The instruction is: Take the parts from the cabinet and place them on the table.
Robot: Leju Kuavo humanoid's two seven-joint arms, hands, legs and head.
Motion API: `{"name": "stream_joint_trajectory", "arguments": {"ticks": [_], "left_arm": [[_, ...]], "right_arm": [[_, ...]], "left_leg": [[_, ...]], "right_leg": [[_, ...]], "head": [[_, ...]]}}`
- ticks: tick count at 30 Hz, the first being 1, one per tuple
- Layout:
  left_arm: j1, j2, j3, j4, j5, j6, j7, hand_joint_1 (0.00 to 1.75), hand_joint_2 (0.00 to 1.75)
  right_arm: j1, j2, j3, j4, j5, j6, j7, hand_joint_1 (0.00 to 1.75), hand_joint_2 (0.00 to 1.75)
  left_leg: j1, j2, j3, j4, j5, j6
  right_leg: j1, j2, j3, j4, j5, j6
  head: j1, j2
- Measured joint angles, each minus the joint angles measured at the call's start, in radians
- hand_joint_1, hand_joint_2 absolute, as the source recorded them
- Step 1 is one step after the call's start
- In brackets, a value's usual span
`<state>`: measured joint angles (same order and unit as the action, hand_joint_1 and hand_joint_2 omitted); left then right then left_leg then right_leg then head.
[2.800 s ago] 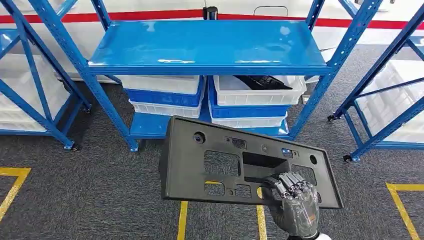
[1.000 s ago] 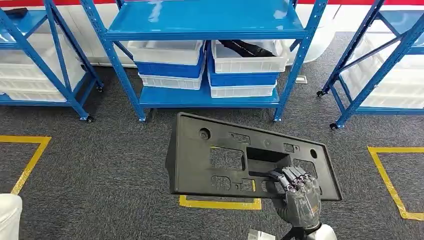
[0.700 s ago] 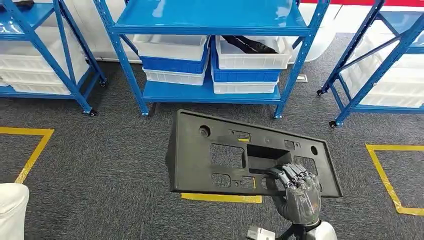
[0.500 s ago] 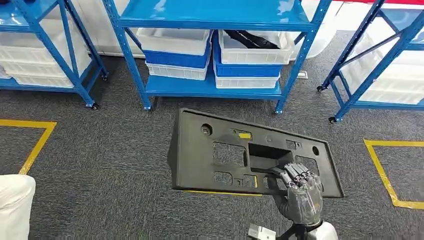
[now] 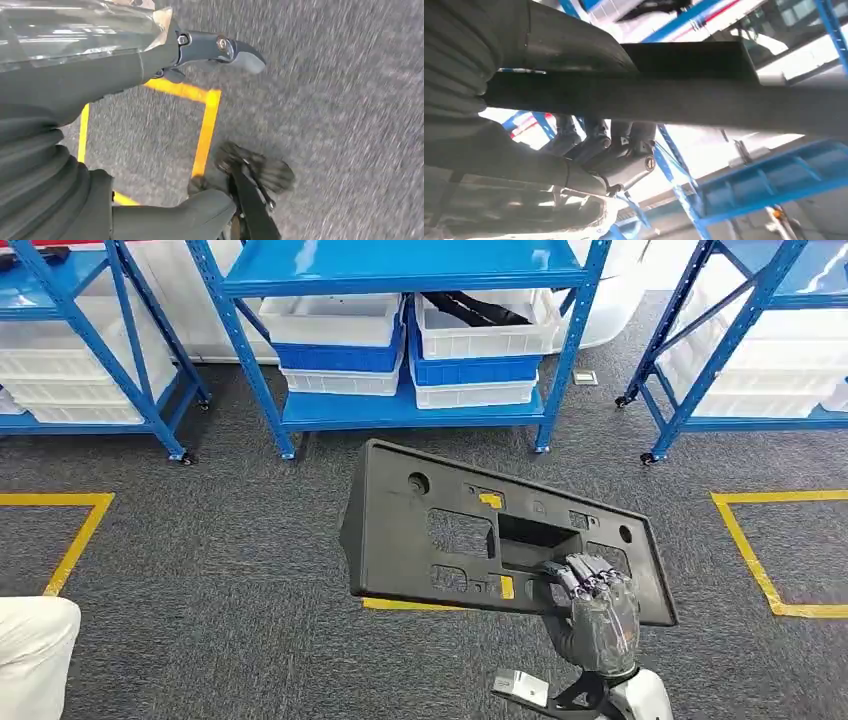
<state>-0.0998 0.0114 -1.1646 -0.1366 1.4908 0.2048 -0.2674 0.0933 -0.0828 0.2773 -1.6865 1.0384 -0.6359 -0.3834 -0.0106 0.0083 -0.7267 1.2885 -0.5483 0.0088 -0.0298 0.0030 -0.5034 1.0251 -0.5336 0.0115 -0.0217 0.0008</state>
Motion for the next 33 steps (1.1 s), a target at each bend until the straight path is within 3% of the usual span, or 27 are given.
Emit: {"name": "stream_joint_trajectory", "arguments": {"ticks": [1,2,3,4,5,6,9,10,11,12,14,15,16,17,18,19,20,21,22,24,25,26,27,29,30,31,33], "left_arm": [[0.0,0.0,0.0,0.0,0.0,-0.002,0.0,0.0,1.75],[0.0,0.0,-0.001,0.0,0.0,0.0,0.0,0.0,1.75],[0.001,0.0,-0.002,0.0,0.0,0.005,0.0,0.0,1.75],[0.0,0.0,-0.004,0.0,-0.001,0.01,0.0,0.0,1.75],[0.001,-0.003,-0.006,0.0,-0.001,0.014,0.0,0.0,1.75],[0.004,-0.004,-0.008,0.0,-0.001,0.021,-0.002,0.0,1.75],[0.006,-0.006,-0.012,0.0,-0.002,0.062,-0.017,0.0,1.75],[0.003,-0.009,-0.015,0.0,-0.002,0.074,-0.024,0.0,1.75],[0.003,-0.01,-0.017,0.0,-0.003,0.082,-0.029,0.0,1.75],[0.003,-0.01,-0.018,0.0,-0.003,0.087,-0.031,0.0,1.75],[0.005,-0.01,-0.021,0.0,-0.003,0.095,-0.031,0.0,1.75],[0.005,-0.01,-0.025,0.0,-0.003,0.096,-0.034,0.0,1.75],[0.005,-0.01,-0.027,0.0,-0.003,0.1,-0.043,0.0,1.75],[0.005,-0.01,-0.027,0.0,-0.003,0.106,-0.055,0.0,1.75],[0.004,-0.011,-0.027,0.0,-0.003,0.114,-0.067,0.0,1.75],[0.002,-0.013,-0.027,0.0,-0.003,0.12,-0.074,0.0,1.75],[0.0,-0.025,-0.028,-0.001,-0.003,0.121,-0.079,0.0,1.75],[0.0,-0.021,-0.028,0.002,-0.003,0.127,-0.083,0.0,1.75],[0.0,-0.024,-0.028,0.002,-0.003,0.129,-0.084,0.0,1.75],[-0.001,-0.029,-0.029,0.001,-0.003,0.121,-0.104,0.0,1.75],[-0.003,-0.025,-0.029,0.002,-0.003,0.113,-0.116,0.0,1.75],[-0.002,-0.025,-0.029,0.001,-0.003,0.101,-0.129,0.0,1.75],[-0.001,-0.026,-0.029,0.001,-0.003,0.087,-0.136,0.0,1.75],[0.006,-0.021,-0.029,0.001,-0.003,0.066,-0.137,0.0,1.75],[0.008,-0.02,-0.03,0.002,-0.003,0.055,-0.132,0.0,1.75],[0.009,-0.019,-0.03,0.001,-0.004,0.045,-0.123,0.0,1.75],[0.009,-0.018,-0.034,0.002,-0.006,0.028,-0.115,0.0,1.75]], "right_arm": [[0.001,-0.004,0.003,0.0,-0.002,0.0,0.006,1.75,1.75],[0.001,-0.007,0.004,0.0,-0.003,0.0,0.013,1.75,1.75],[0.001,-0.009,0.004,0.0,-0.002,0.0,0.022,1.75,1.75],[0.002,-0.011,0.003,0.0,0.002,0.0,0.028,1.75,1.75],[0.0,-0.013,0.003,-0.002,0.007,0.0,0.031,1.75,1.75],[0.0,-0.014,0.004,-0.003,0.014,0.0,0.036,1.75,1.75],[0.011,-0.016,0.003,-0.015,0.038,0.0,0.051,1.75,1.75],[0.02,-0.019,0.002,-0.023,0.046,0.0,0.054,1.75,1.75],[0.026,-0.019,0.002,-0.029,0.051,0.0,0.059,1.75,1.75],[0.028,-0.019,0.002,-0.033,0.055,0.0,0.06,1.75,1.75],[0.037,-0.02,0.002,-0.039,0.062,0.0,0.065,1.75,1.75],[0.043,-0.02,0.001,-0.04,0.065,0.0,0.068,1.75,1.75],[0.05,-0.021,0.0,-0.04,0.068,0.0,0.07,1.75,1.75],[0.055,-0.021,-0.002,-0.043,0.069,0.0,0.073,1.75,1.75],[0.059,-0.021,-0.003,-0.048,0.071,0.0,0.077,1.75,1.75],[0.06,-0.021,-0.005,-0.053,0.074,0.0,0.08,1.75,1.75],[0.061,-0.021,-0.008,-0.063,0.076,0.0,0.08,1.75,1.75],[0.062,-0.02,-0.009,-0.066,0.077,0.0,0.081,1.75,1.75],[0.062,-0.021,-0.009,-0.074,0.077,0.0,0.081,1.75,1.75],[0.073,-0.023,-0.017,-0.082,0.077,0.0,0.081,1.75,1.75],[0.078,-0.023,-0.02,-0.086,0.076,0.0,0.08,1.75,1.75],[0.079,-0.022,-0.022,-0.087,0.074,0.0,0.079,1.75,1.75],[0.078,-0.022,-0.023,-0.087,0.073,0.0,0.077,1.75,1.75],[0.081,-0.02,-0.024,-0.087,0.068,0.0,0.077,1.75,1.75],[0.083,-0.02,-0.024,-0.086,0.068,0.0,0.077,1.75,1.75],[0.085,-0.02,-0.025,-0.086,0.068,0.0,0.079,1.75,1.75],[0.084,-0.02,-0.025,-0.086,0.076,0.0,0.083,1.75,1.75]], "left_leg": [[0.001,-0.001,0.017,-0.01,0.024,0.004],[0.002,-0.005,0.061,-0.066,0.048,0.008],[0.005,-0.019,0.129,-0.165,0.076,0.009],[0.009,-0.057,0.166,-0.227,0.044,0.004],[0.01,-0.09,0.175,-0.234,0.045,0.003],[0.008,-0.088,0.169,-0.234,0.052,0.012],[0.0,-0.056,0.166,-0.242,0.053,0.029],[0.003,-0.043,0.164,-0.25,0.06,0.04],[0.001,-0.034,0.159,-0.251,0.062,0.05],[-0.001,-0.02,0.153,-0.25,0.065,0.056],[-0.01,0.006,0.142,-0.25,0.07,0.063],[-0.014,0.016,0.137,-0.25,0.072,0.067],[-0.02,0.028,0.135,-0.25,0.075,0.07],[-0.027,0.039,0.134,-0.25,0.076,0.073],[-0.034,0.051,0.134,-0.251,0.078,0.075],[-0.038,0.061,0.135,-0.251,0.079,0.077],[-0.036,0.069,0.136,-0.25,0.08,0.078],[-0.04,0.079,0.135,-0.249,0.079,0.077],[-0.03,0.089,0.135,-0.25,0.083,0.07],[-0.025,0.111,0.137,-0.257,0.094,0.056],[-0.025,0.09,0.131,-0.253,0.092,0.05],[-0.022,0.038,0.126,-0.235,0.071,0.039],[-0.015,0.004,0.104,-0.18,0.027,0.028],[0.004,-0.012,0.048,-0.029,-0.054,0.005],[0.013,-0.012,0.031,0.021,-0.069,-0.006],[0.021,-0.011,0.037,0.019,-0.059,-0.015],[0.04,-0.013,0.114,-0.11,0.016,-0.037]], "right_leg": [[0.002,0.005,-0.007,0.002,0.005,0.0],[0.002,0.013,-0.008,0.003,0.01,0.002],[0.0,0.023,-0.012,0.005,0.014,0.006],[0.0,0.029,-0.016,0.004,0.017,0.012],[0.001,0.036,-0.039,0.005,0.022,0.019],[0.004,0.044,-0.039,0.005,0.025,0.024],[0.009,0.073,-0.047,0.002,0.038,0.044],[0.006,0.052,-0.052,0.017,0.029,0.044],[0.012,0.024,-0.076,0.056,0.003,0.039],[0.012,0.014,-0.111,0.126,-0.033,0.033],[0.015,0.009,-0.182,0.277,-0.091,0.027],[0.019,0.009,-0.197,0.316,-0.099,0.029],[0.023,0.008,-0.184,0.301,-0.09,0.029],[0.031,0.005,-0.147,0.239,-0.066,0.028],[0.041,-0.006,-0.091,0.144,-0.034,0.02],[0.057,-0.031,-0.035,0.049,-0.009,0.004],[0.076,-0.086,-0.008,-0.007,-0.01,-0.031],[0.067,-0.085,-0.01,-0.018,0.0,-0.034],[0.074,-0.071,-0.011,-0.019,0.006,-0.043],[0.072,-0.05,-0.012,-0.035,0.022,-0.063],[0.049,-0.04,0.005,-0.06,0.047,-0.06],[0.046,-0.032,0.004,-0.068,0.056,-0.056],[0.04,-0.021,-0.002,-0.067,0.066,-0.056],[0.029,0.003,-0.015,-0.067,0.075,-0.042],[0.024,0.016,-0.02,-0.065,0.079,-0.035],[0.018,0.028,-0.023,-0.064,0.082,-0.03],[0.002,0.053,-0.03,-0.052,0.084,-0.024]], "head": [[0.0,0.0],[0.001,0.0],[0.0,0.0],[0.001,0.0],[-0.001,0.0],[0.0,0.0],[-0.001,0.0],[0.0,0.0],[0.003,0.0],[0.007,0.0],[0.007,0.0],[0.008,0.0],[0.008,0.0],[0.008,0.0],[0.009,0.0],[0.009,0.0],[0.002,0.0],[-0.001,0.0],[0.0,0.0],[0.006,0.0],[0.009,0.0],[0.008,0.0],[0.006,0.0],[0.006,0.0],[0.005,0.0],[0.006,0.0],[0.005,0.0]]}}
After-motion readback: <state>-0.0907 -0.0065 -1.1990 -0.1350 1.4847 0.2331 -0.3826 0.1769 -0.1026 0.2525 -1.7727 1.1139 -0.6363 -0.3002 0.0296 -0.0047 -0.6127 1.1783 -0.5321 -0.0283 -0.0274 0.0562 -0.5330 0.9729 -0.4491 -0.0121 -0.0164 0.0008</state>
